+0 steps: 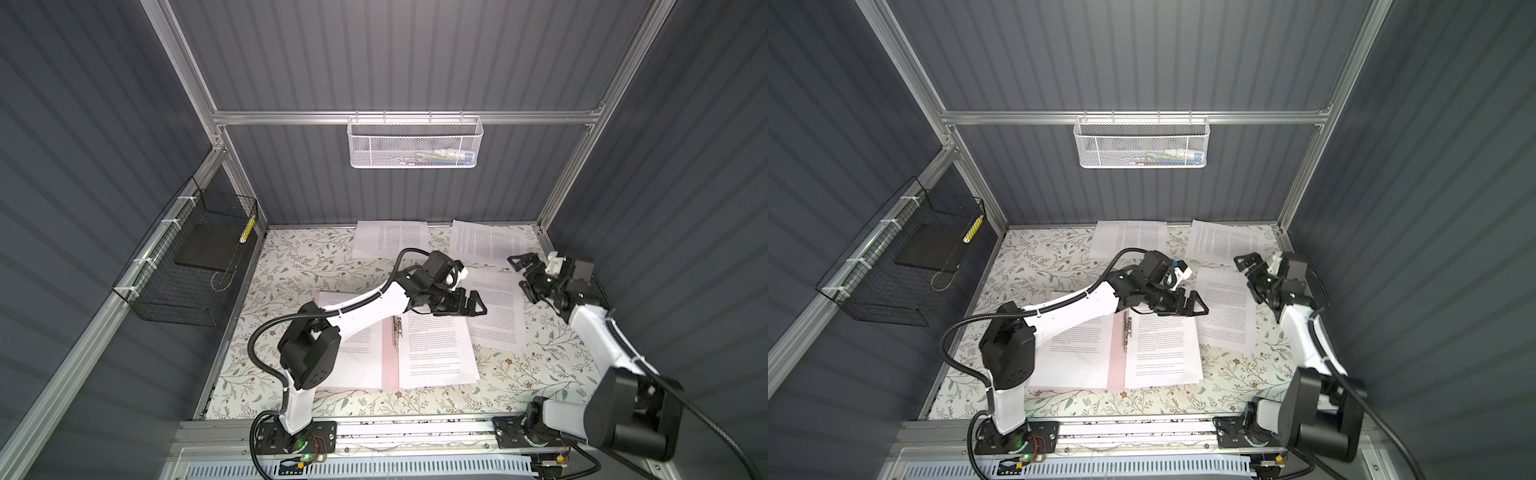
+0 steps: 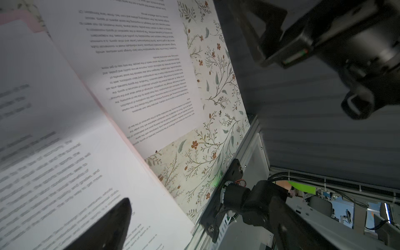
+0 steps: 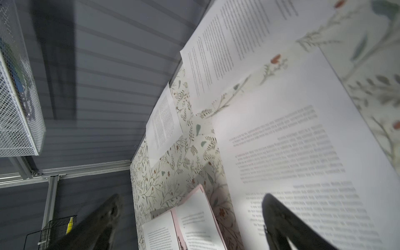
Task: Put the files into the folder
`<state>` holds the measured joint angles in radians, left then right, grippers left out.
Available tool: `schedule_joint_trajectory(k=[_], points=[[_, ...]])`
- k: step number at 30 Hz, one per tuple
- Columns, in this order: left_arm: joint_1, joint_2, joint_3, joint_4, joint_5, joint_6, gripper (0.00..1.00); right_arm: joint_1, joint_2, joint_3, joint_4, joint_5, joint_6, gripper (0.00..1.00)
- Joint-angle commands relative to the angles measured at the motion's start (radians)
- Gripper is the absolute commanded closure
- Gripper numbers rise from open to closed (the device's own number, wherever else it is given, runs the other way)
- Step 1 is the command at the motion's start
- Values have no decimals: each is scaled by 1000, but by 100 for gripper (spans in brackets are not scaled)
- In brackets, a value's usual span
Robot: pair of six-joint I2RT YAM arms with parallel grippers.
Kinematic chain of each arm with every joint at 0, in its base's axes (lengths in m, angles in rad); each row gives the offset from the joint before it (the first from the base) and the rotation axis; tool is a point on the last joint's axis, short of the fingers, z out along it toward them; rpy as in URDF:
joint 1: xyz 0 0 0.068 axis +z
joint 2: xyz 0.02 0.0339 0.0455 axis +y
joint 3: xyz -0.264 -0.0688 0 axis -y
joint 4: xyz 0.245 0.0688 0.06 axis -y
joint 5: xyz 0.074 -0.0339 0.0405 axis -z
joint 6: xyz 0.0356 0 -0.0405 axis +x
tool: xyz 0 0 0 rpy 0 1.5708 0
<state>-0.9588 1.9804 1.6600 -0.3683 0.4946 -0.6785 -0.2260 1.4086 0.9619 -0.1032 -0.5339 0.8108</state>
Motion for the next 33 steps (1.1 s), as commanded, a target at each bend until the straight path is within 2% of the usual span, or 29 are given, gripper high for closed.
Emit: schedule_joint_trajectory(k=[1, 4, 7, 10, 13, 15, 17, 20, 25, 33], points=[[-47, 86, 114, -63, -20, 3, 0, 8, 216, 173, -113, -58, -93, 1], [-74, 195, 229, -91, -37, 4, 0, 4, 396, 378, -221, -43, -151, 1], [-95, 319, 372, -135, -47, 15, 0, 5, 544, 588, -367, -91, -216, 1], [-113, 443, 526, -182, -62, 25, 0, 8, 633, 738, -462, -128, -279, 1], [-121, 559, 662, -210, -60, 12, 0, 10, 695, 842, -574, -108, -329, 1], [-125, 611, 713, -211, -51, -1, 0, 10, 687, 810, -546, -135, -323, 1], [-127, 637, 716, -187, -43, -16, 0, 11, 665, 750, -482, -180, -313, 1], [-130, 653, 708, -173, -43, -16, 0, 11, 653, 704, -481, -188, -328, 1], [-132, 650, 672, -180, -57, -14, 0, 11, 672, 648, -519, -154, -331, 1], [-132, 591, 596, -235, -102, 17, 0, -19, 641, 479, -398, -67, -234, 1]])
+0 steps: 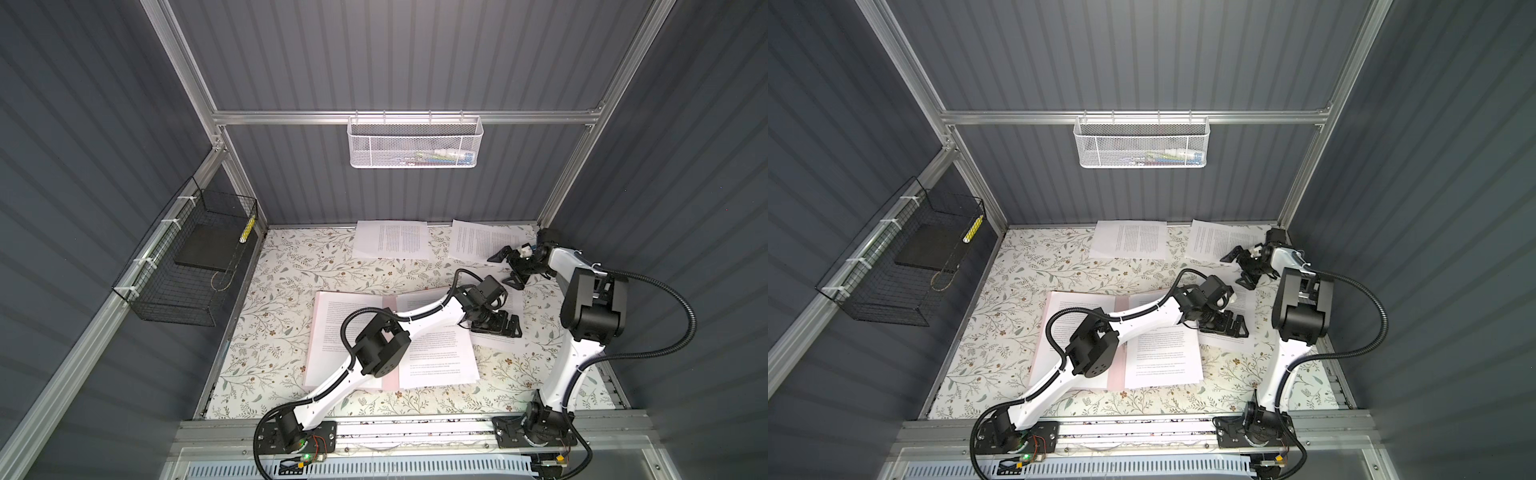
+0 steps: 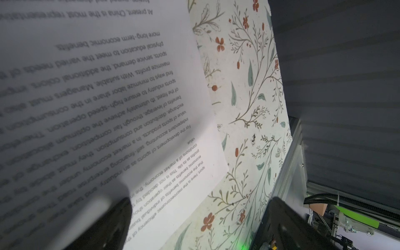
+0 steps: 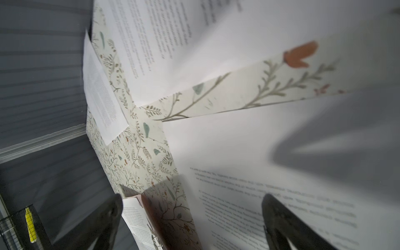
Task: Put the files into the folder
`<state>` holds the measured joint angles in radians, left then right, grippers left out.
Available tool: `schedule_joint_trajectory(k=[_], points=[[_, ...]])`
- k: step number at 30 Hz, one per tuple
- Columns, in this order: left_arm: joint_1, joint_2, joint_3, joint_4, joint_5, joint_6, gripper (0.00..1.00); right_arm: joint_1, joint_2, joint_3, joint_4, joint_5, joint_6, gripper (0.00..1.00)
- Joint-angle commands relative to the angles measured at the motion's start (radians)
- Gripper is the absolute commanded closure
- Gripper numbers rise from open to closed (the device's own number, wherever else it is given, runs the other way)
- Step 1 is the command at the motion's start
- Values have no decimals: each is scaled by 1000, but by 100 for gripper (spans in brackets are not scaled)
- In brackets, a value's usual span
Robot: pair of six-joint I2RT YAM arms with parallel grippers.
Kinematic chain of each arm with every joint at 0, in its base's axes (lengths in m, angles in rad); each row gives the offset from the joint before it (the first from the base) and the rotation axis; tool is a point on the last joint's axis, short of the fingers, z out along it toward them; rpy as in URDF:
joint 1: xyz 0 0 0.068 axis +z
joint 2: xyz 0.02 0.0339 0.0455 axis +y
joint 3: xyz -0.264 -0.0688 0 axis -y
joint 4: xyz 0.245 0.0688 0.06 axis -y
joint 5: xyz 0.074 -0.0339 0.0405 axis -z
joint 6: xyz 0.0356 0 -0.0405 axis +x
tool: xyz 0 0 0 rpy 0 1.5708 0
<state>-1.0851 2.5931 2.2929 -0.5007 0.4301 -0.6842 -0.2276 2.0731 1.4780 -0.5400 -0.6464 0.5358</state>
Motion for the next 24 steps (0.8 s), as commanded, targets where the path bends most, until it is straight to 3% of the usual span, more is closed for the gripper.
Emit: schedule_joint_trajectory(k=[1, 5, 10, 18, 21, 24], points=[[-6, -28, -46, -107, -39, 29, 0, -24, -28, -58, 50, 57, 51, 1], [-6, -35, -47, -157, -51, 58, 0, -56, -29, -111, 42, 92, 76, 1], [10, -27, -29, -217, -70, 89, 0, -145, -159, -310, 109, 138, 165, 1], [65, -5, -13, -239, -48, 106, 0, -225, -513, -702, 245, 157, 253, 1], [68, 12, 20, -255, -38, 122, 0, -225, -673, -786, 280, 162, 257, 1], [68, 14, 20, -265, -34, 136, 0, -226, -769, -762, 246, 240, 186, 1]])
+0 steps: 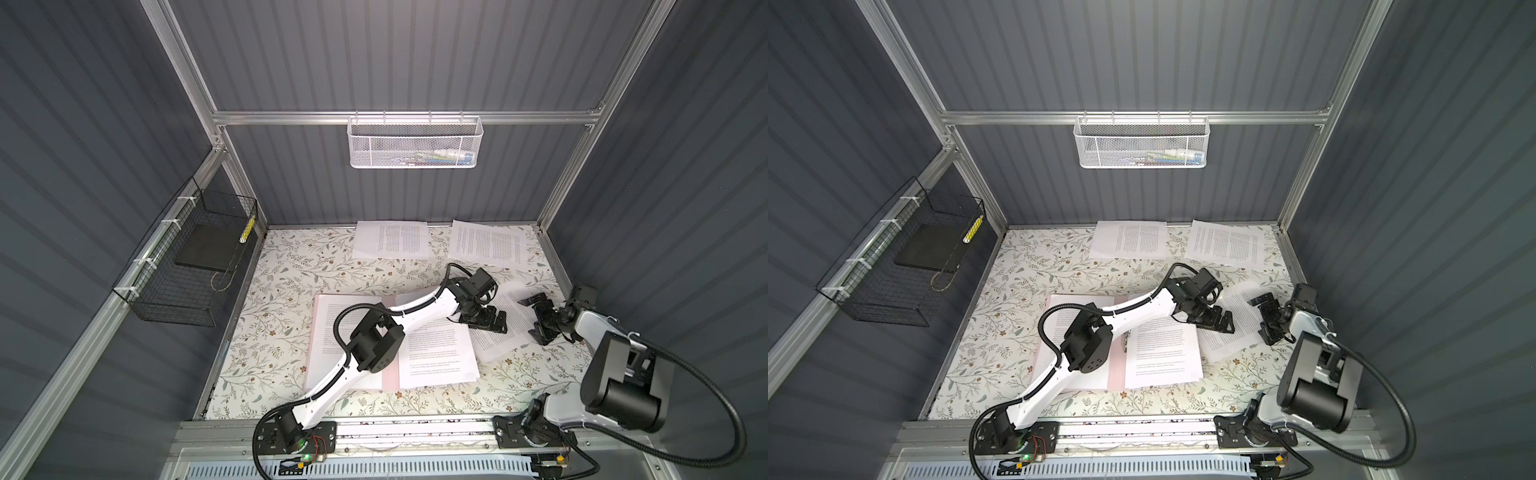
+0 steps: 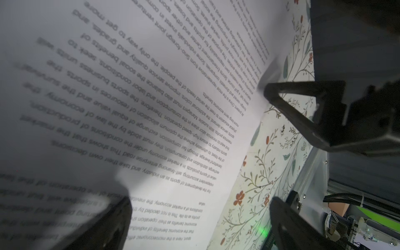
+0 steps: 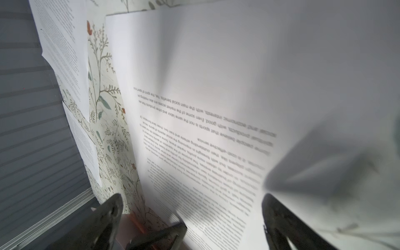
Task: Put the files into the folder
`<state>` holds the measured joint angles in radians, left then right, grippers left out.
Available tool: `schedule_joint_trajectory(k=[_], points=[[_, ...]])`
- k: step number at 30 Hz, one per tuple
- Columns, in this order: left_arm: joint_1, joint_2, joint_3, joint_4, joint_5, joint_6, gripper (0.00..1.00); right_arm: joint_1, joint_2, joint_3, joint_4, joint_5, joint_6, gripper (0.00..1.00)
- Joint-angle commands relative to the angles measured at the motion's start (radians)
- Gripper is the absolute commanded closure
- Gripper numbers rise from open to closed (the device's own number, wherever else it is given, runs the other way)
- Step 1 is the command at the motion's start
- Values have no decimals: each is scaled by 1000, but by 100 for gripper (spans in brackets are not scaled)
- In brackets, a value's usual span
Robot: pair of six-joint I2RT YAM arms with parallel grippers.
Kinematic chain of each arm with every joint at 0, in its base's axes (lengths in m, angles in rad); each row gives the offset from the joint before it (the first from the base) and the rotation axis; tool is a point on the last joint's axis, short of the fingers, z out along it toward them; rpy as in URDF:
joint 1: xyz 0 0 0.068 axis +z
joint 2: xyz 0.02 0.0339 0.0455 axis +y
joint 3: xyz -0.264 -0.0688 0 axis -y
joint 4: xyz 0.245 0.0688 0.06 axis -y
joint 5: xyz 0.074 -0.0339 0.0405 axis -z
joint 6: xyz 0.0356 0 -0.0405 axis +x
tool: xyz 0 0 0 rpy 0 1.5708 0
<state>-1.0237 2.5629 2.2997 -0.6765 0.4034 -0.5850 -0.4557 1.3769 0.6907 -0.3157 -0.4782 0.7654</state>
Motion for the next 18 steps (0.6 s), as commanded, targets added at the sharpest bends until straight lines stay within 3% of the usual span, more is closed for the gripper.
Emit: schedule_joint_trajectory(k=[1, 4, 7, 12, 18], points=[[7, 40, 4, -85, -3, 41, 0, 2, -77, 37, 31, 80, -51, 1], [7, 38, -5, -90, 1, 61, 0, -9, 28, 126, 47, 13, -84, 1], [7, 45, 7, -95, 11, 71, 0, -9, 170, 247, 0, 51, -98, 1], [7, 49, 19, -95, 23, 73, 0, -16, 300, 376, -120, 259, -142, 1], [7, 58, 43, -98, 36, 78, 0, -37, 396, 388, -157, 262, -203, 1]])
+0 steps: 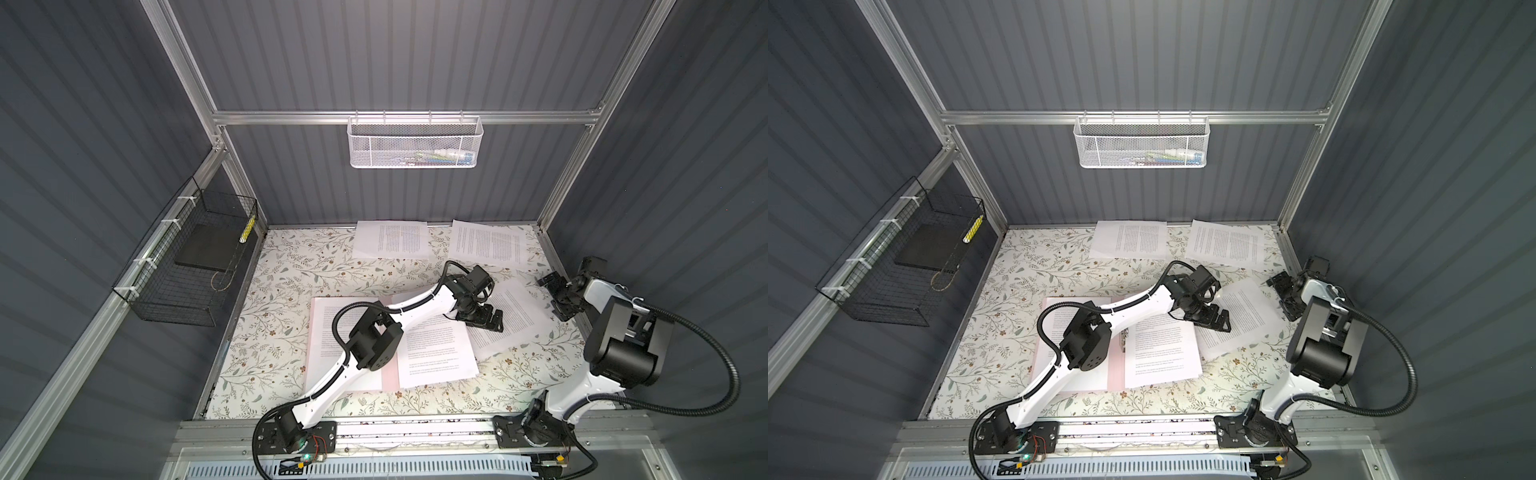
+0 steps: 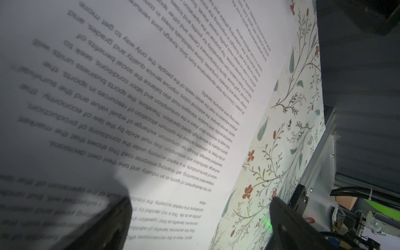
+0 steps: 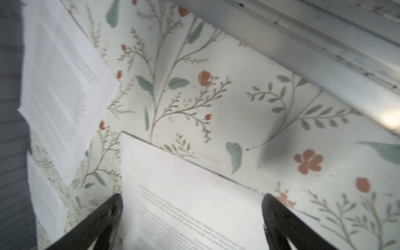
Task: Put the files into the folder
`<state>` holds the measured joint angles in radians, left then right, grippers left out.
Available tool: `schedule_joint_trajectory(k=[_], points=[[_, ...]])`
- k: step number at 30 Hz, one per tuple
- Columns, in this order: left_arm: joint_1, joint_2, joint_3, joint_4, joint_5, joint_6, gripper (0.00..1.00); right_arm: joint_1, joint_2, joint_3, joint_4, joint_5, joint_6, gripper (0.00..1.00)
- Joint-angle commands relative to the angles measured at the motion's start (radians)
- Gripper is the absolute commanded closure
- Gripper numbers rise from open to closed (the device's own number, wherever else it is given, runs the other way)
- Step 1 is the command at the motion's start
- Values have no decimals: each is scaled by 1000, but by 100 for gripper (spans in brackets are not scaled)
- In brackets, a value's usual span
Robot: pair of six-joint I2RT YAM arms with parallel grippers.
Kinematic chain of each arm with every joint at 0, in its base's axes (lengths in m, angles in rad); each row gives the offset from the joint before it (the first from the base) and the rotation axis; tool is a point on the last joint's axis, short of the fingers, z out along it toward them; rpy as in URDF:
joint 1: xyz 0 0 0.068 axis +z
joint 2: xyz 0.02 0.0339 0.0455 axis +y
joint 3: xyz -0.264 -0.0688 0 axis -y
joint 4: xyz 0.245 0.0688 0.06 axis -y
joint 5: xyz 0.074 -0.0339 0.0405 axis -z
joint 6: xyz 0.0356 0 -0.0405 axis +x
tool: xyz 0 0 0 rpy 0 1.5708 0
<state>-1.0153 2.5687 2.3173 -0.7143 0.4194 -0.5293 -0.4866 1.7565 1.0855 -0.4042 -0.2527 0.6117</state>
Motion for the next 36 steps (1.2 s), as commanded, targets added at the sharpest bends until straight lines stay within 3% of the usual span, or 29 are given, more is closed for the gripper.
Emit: schedule_joint_trajectory(k=[1, 19, 28, 36], points=[[-2, 52, 28, -60, 23, 24, 1, -6, 24, -13, -67, 19, -48, 1], [-2, 75, 63, -63, 41, 29, 1, 31, 84, -53, -8, -367, -38, 1], [-1, 80, 55, -66, 45, 39, 0, 66, -142, -184, 147, -508, 48, 1], [0, 78, 43, -53, 52, 37, 0, 69, -384, -448, 270, -535, 148, 1]])
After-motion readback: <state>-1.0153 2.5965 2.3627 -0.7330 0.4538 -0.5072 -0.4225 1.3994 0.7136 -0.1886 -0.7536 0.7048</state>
